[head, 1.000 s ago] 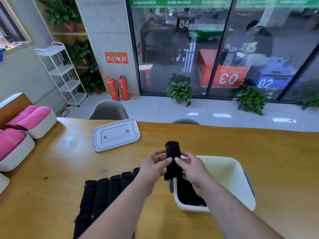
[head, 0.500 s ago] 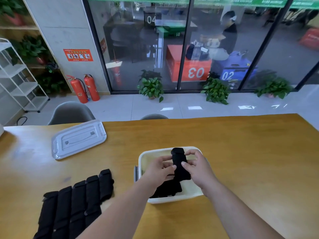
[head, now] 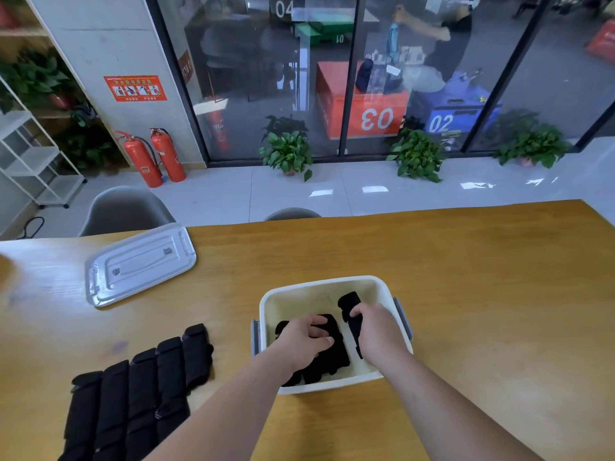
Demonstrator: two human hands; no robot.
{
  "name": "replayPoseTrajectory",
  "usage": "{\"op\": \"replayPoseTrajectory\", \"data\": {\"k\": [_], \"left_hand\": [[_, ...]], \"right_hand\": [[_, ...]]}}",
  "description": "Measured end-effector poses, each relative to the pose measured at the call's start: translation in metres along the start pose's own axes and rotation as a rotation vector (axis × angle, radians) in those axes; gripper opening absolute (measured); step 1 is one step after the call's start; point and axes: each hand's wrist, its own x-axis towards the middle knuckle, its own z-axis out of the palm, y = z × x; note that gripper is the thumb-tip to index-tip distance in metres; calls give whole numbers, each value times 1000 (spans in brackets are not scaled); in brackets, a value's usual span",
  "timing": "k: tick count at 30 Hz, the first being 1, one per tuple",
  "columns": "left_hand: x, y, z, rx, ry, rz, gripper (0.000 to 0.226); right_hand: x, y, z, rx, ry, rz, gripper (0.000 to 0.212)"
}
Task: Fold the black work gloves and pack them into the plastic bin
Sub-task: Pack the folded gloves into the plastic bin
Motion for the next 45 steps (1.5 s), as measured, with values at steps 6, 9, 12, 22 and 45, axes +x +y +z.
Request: {"op": "replayPoseTrajectory", "data": {"k": [6,9,12,22,45], "left_hand": [[4,-8,0,29,-4,-17,54],[3,-9,-1,33,8,-24,54],[4,-11,-2,22,9,-33,58],[4,-9,-3,60,30,-56,63],[-58,38,-44,-288,105,172,39]], "right_hand": [[16,-3,7,-105,-99,38,60],[21,0,9,42,-201,100,38],[25,4,12,151,-269,110,56],[33,4,15,218,-325,105,83],[1,-44,-13,211,-219,-154,84]]}}
